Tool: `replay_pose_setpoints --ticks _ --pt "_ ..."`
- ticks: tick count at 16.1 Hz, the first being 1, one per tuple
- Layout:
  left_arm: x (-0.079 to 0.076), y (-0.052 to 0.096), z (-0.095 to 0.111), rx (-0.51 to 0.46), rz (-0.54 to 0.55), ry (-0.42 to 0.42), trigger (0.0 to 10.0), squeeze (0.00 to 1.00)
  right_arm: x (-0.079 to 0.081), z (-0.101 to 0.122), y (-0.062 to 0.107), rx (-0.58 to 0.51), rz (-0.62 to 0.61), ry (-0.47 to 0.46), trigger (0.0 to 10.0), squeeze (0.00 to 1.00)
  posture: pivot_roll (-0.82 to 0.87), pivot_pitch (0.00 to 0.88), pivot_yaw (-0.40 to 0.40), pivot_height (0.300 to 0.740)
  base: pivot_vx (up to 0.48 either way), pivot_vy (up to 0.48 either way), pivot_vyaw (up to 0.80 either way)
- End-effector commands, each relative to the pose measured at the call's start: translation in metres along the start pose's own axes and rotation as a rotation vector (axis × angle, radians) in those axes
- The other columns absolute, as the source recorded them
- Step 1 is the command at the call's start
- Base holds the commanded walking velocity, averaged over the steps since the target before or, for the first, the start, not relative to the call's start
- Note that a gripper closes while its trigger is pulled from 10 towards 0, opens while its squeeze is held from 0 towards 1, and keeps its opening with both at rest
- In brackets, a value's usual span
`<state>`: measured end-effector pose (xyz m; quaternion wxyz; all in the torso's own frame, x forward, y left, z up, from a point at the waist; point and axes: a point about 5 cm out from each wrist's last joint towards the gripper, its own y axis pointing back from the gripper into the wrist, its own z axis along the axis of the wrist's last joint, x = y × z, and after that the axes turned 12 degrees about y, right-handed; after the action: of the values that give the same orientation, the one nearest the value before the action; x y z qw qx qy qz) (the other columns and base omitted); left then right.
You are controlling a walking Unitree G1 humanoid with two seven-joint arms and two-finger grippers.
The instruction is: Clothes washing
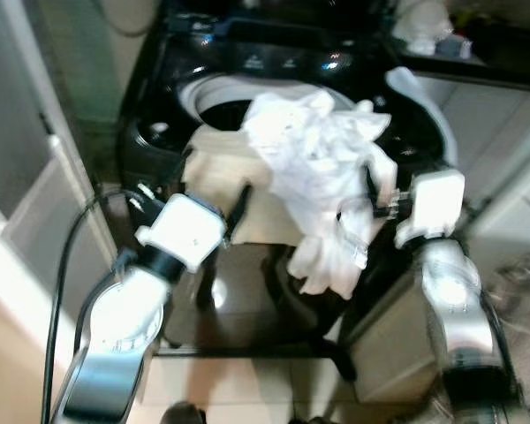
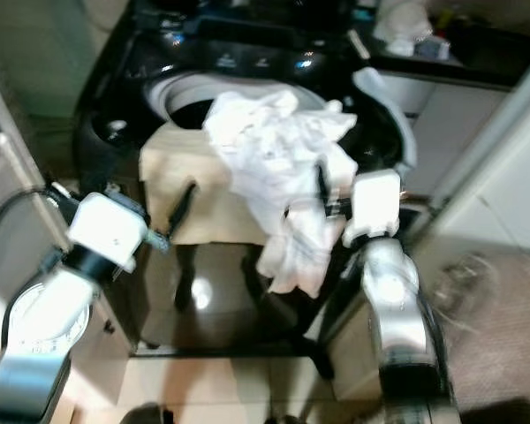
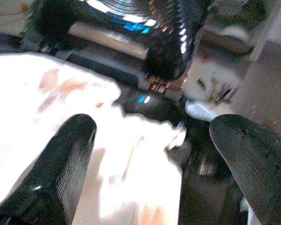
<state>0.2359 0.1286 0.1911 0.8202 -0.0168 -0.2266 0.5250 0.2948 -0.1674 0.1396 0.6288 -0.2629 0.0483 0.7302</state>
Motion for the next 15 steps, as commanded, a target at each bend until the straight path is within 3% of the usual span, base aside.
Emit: replay_pose_setpoints --ticks 1,2,3,6,8,10,15 --pt "-0.005 -0.004 -0.002 0.003 -0.037 0.015 10.0 0.00 0.022 -0.022 0.003 0.107 0.114 -0.052 10.0 0.00 0.07 0.028 -0.068 0.740 0.000 0.000 0.00" --pt "-0.006 -0.008 -0.001 0.000 -0.033 0.012 10.0 0.00 0.027 -0.034 0.003 0.177 0.127 -0.086 10.0 0.00 0.07 0.028 -0.067 0.740 0.000 0.000 0.00" --pt "-0.007 -0.014 0.002 -0.023 -0.023 0.013 10.0 0.00 0.035 -0.049 0.002 0.273 0.144 -0.181 10.0 0.00 0.07 0.031 -0.060 0.740 0.000 0.000 0.00" --pt "-0.003 -0.027 0.012 -0.075 0.021 0.025 10.0 0.00 0.059 -0.085 0.004 0.517 0.207 -0.232 10.0 0.00 0.10 0.050 -0.040 0.740 0.000 0.000 0.00" --pt "-0.004 -0.030 0.016 -0.094 0.020 0.031 10.0 0.00 0.068 -0.089 0.002 0.565 0.223 -0.206 10.0 0.00 0.10 0.050 -0.040 0.740 0.000 0.000 0.00" --pt "-0.004 -0.036 0.027 -0.129 0.023 0.059 10.0 0.00 0.076 -0.082 -0.016 0.592 0.214 -0.130 10.0 0.00 0.14 0.063 -0.032 0.740 0.000 0.000 0.00" --pt "-0.002 -0.038 0.028 -0.128 0.043 0.050 10.0 0.00 0.063 -0.071 -0.042 0.602 0.131 -0.023 10.0 0.00 0.18 0.081 -0.046 0.740 0.000 0.000 0.00"
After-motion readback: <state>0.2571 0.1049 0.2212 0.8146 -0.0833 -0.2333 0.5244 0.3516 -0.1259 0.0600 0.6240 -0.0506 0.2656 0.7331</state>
